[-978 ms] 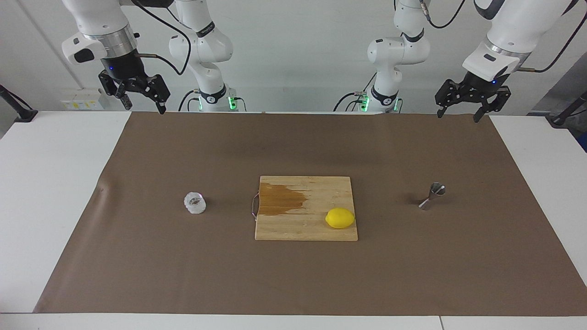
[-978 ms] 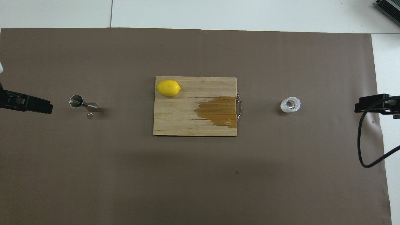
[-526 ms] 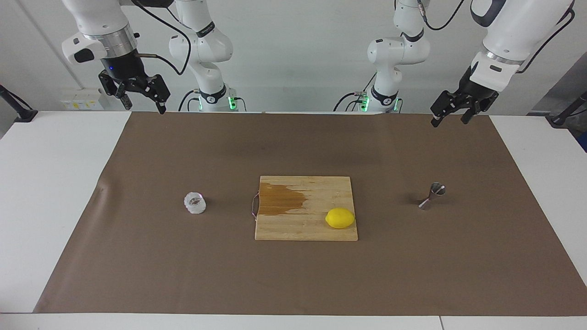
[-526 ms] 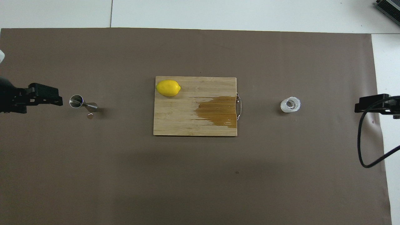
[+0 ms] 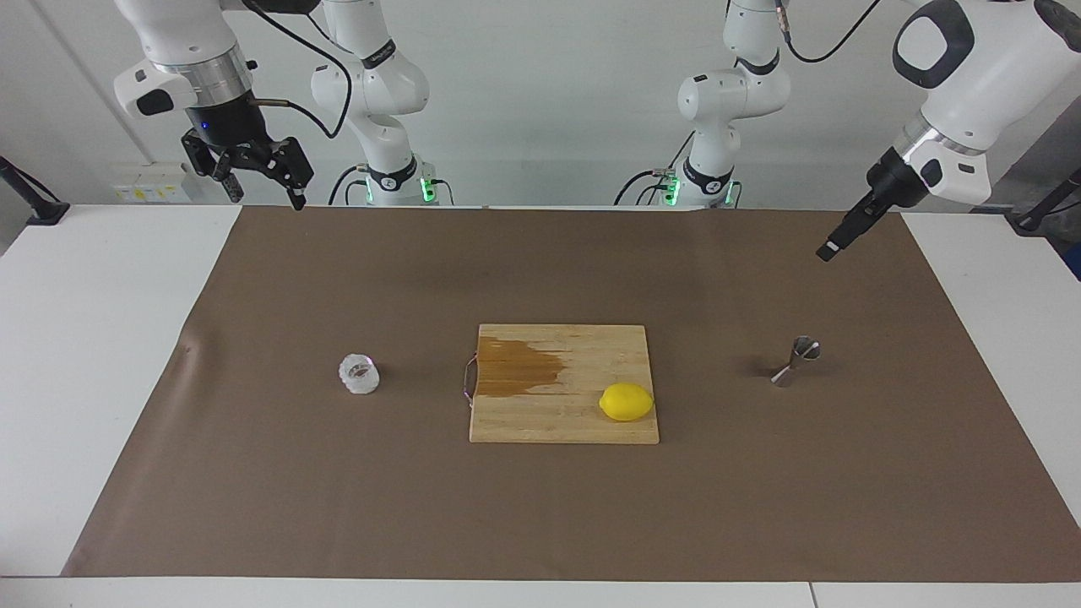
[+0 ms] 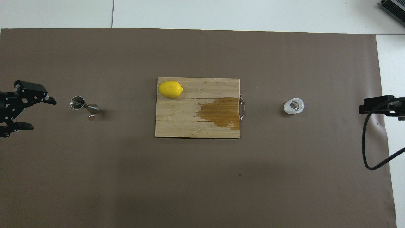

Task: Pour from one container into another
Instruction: 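Reach the left gripper toward the small metal cup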

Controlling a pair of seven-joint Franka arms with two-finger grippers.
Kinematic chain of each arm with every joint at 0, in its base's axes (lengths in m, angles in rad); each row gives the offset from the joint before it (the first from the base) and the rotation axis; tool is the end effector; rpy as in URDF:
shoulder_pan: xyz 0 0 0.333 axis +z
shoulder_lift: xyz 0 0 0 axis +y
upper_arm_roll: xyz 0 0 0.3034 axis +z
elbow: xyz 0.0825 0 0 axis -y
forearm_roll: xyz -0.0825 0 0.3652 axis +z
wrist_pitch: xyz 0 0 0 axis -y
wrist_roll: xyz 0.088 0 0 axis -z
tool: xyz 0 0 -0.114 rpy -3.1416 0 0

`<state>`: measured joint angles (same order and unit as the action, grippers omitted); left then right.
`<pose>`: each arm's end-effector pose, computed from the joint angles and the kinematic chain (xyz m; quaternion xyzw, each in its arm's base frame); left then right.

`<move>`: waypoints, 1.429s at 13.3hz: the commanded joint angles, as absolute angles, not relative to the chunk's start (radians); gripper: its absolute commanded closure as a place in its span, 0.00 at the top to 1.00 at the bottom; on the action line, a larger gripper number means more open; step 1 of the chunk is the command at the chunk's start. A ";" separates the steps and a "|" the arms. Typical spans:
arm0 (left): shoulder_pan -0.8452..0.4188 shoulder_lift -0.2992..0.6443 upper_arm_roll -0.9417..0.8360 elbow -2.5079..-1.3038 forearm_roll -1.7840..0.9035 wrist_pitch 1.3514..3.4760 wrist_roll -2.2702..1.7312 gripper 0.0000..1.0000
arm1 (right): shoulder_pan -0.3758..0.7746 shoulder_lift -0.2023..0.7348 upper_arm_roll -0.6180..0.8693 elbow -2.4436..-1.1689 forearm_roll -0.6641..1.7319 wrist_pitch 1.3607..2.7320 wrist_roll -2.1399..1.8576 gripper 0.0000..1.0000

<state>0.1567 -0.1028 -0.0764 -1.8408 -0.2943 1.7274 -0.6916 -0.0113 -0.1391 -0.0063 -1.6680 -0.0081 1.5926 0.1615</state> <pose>0.5131 0.0110 0.5527 0.9079 0.3947 -0.0474 0.1327 0.4960 -0.0099 0.6345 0.9955 -0.0894 0.0320 0.0013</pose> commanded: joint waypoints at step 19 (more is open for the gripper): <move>0.336 0.064 -0.083 -2.207 -1.055 2.219 -1.345 1.00 | -0.025 -0.150 0.003 -1.678 -0.018 1.603 0.156 1.00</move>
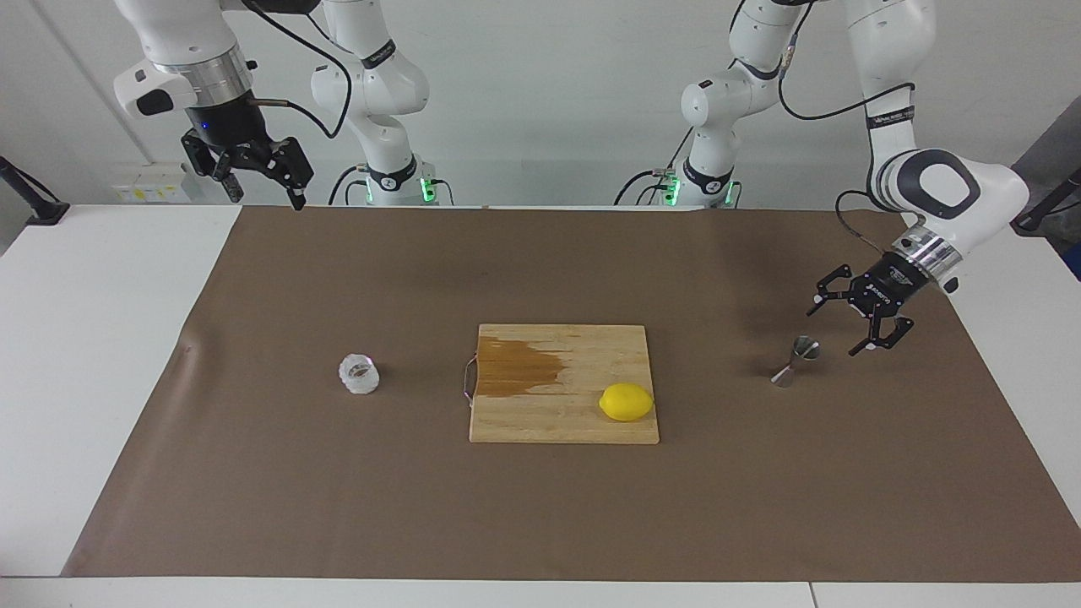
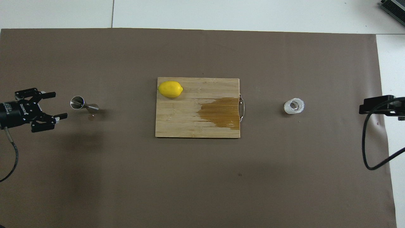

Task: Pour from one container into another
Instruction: 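Reach the left gripper toward the small metal cup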

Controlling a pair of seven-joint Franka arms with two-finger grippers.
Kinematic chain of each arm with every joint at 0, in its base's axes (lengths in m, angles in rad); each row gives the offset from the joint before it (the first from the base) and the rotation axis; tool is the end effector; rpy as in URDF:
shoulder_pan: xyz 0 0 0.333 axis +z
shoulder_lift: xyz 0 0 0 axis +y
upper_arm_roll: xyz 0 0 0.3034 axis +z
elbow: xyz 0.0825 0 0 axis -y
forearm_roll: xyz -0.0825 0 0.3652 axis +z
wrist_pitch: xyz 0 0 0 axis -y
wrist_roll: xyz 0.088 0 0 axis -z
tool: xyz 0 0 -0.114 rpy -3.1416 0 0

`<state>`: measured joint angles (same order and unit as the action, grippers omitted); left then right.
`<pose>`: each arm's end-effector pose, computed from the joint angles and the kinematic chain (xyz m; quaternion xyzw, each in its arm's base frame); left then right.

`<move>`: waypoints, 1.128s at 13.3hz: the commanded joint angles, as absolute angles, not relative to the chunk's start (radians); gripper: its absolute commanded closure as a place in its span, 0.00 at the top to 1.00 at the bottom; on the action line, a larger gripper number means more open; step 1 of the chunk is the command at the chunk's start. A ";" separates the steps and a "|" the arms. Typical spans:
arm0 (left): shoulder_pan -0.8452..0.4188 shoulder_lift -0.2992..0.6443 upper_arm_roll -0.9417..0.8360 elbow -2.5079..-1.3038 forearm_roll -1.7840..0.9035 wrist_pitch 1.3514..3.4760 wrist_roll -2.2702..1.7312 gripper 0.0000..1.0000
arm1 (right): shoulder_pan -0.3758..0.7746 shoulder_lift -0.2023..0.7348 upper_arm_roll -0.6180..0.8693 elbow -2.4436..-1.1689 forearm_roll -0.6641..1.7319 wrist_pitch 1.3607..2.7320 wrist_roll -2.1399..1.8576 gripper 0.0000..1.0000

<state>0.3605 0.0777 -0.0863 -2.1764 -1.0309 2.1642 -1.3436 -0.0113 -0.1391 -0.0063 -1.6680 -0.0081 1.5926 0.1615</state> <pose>0.5230 0.1071 0.3585 0.3866 0.8306 -0.2376 0.3228 0.4960 -0.0099 0.6345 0.9955 -0.0894 0.0320 0.0013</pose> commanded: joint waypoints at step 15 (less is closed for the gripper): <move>0.250 0.067 -0.084 -2.266 -1.175 2.350 -1.244 0.80 | -0.025 -0.150 0.003 -1.678 -0.018 1.603 0.156 1.00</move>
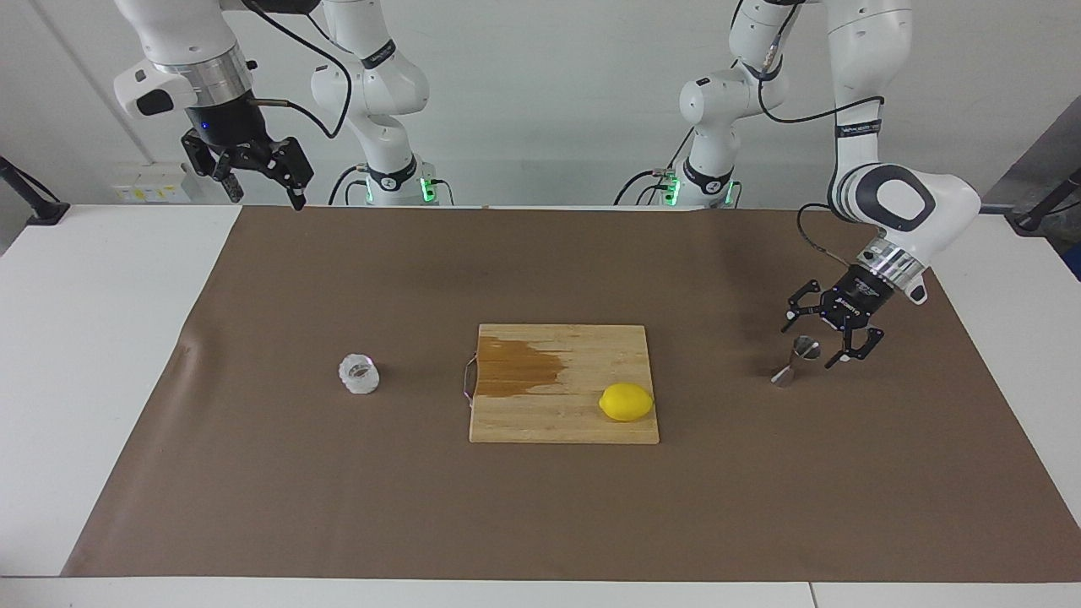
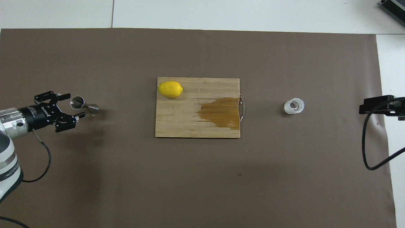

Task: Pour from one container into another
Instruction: 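Close the left gripper around the small metal cup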

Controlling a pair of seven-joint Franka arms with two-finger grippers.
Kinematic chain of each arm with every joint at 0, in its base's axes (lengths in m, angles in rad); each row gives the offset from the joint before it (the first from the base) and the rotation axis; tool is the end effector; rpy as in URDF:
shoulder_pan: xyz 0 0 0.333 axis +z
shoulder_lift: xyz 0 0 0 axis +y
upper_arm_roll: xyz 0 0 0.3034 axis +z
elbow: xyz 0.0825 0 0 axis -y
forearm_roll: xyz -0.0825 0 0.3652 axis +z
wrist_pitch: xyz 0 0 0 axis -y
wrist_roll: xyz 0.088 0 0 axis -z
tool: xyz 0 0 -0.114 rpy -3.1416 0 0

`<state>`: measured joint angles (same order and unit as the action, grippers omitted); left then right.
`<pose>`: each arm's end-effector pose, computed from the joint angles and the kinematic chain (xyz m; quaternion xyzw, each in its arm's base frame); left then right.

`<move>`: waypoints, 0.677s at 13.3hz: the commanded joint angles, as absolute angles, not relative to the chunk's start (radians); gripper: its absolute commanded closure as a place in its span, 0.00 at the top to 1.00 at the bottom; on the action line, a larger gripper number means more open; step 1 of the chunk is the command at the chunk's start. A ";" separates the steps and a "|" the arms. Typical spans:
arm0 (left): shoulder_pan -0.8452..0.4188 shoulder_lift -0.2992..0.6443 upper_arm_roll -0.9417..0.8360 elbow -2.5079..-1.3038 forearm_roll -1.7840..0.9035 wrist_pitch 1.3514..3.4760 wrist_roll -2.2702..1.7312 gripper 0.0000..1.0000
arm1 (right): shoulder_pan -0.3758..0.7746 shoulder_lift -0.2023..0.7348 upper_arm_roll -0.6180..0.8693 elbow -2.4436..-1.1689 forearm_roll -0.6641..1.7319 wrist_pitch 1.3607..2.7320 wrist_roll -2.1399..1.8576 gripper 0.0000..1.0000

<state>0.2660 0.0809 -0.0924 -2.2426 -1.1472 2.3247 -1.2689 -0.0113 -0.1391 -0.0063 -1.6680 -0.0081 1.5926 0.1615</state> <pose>0.5227 0.0707 0.3356 0.3845 0.8324 -0.2083 0.3403 0.4960 -0.0099 0.6345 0.9955 -0.0894 0.0320 0.0013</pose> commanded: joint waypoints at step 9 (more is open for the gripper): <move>0.250 0.066 -0.083 -2.267 -1.175 2.353 -1.241 0.65 | -0.025 -0.150 0.003 -1.678 -0.018 1.603 0.156 1.00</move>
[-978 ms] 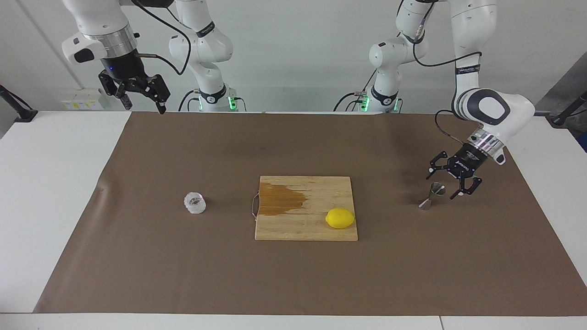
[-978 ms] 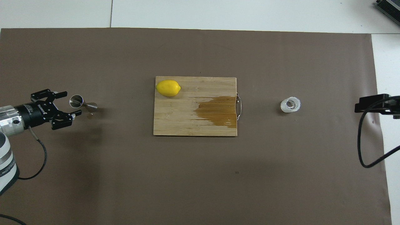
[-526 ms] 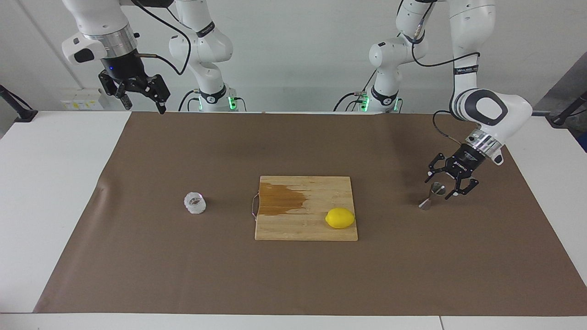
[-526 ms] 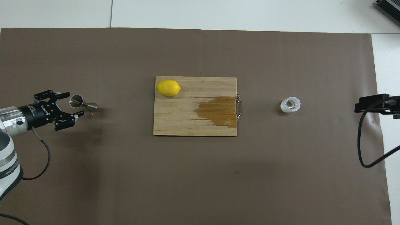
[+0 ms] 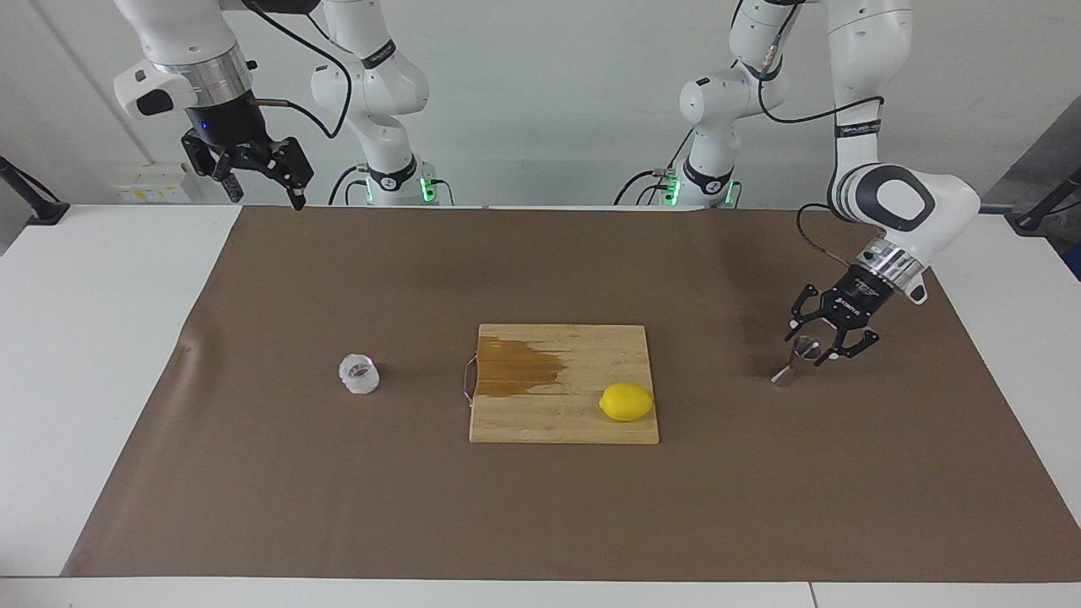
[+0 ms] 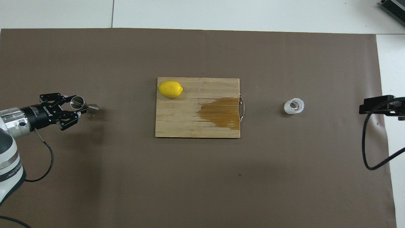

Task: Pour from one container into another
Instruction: 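Close the left gripper around the small metal cup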

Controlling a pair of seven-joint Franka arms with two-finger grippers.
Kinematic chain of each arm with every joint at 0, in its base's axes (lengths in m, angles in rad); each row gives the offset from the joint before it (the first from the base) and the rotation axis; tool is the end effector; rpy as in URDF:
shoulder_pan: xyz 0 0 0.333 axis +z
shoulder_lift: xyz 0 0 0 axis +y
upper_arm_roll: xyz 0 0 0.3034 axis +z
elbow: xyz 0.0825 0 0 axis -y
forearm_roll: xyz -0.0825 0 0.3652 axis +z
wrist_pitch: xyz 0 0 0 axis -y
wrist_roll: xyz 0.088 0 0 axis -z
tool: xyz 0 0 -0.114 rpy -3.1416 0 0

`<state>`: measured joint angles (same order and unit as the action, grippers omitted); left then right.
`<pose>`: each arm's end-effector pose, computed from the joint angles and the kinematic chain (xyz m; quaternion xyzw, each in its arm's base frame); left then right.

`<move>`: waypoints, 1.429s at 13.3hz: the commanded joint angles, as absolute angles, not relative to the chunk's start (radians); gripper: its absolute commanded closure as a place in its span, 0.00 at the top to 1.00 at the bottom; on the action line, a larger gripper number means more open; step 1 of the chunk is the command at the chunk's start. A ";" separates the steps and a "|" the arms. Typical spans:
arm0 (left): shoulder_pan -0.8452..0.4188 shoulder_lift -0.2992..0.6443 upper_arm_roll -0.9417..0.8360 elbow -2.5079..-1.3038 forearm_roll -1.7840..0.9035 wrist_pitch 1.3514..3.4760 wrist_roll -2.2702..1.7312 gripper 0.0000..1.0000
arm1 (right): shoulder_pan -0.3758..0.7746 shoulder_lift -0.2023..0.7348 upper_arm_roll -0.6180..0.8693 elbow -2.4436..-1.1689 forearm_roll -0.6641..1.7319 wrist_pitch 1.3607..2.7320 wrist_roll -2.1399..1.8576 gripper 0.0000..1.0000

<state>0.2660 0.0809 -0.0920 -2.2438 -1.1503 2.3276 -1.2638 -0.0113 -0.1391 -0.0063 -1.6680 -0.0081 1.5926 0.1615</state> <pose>0.5225 0.0712 0.3352 0.3847 0.8323 -0.2069 0.3414 0.4960 -0.0099 0.6345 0.9955 -0.0894 0.0320 0.0013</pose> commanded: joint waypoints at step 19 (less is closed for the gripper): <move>0.074 0.074 -0.089 -2.099 -1.129 2.321 -1.474 0.00 | -0.025 -0.150 0.003 -1.678 -0.018 1.603 0.156 1.00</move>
<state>0.1384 0.0792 -0.0996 -2.1317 -1.1489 2.3208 -1.3857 -0.0113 -0.1391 -0.0063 -1.6680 -0.0081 1.5926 0.1615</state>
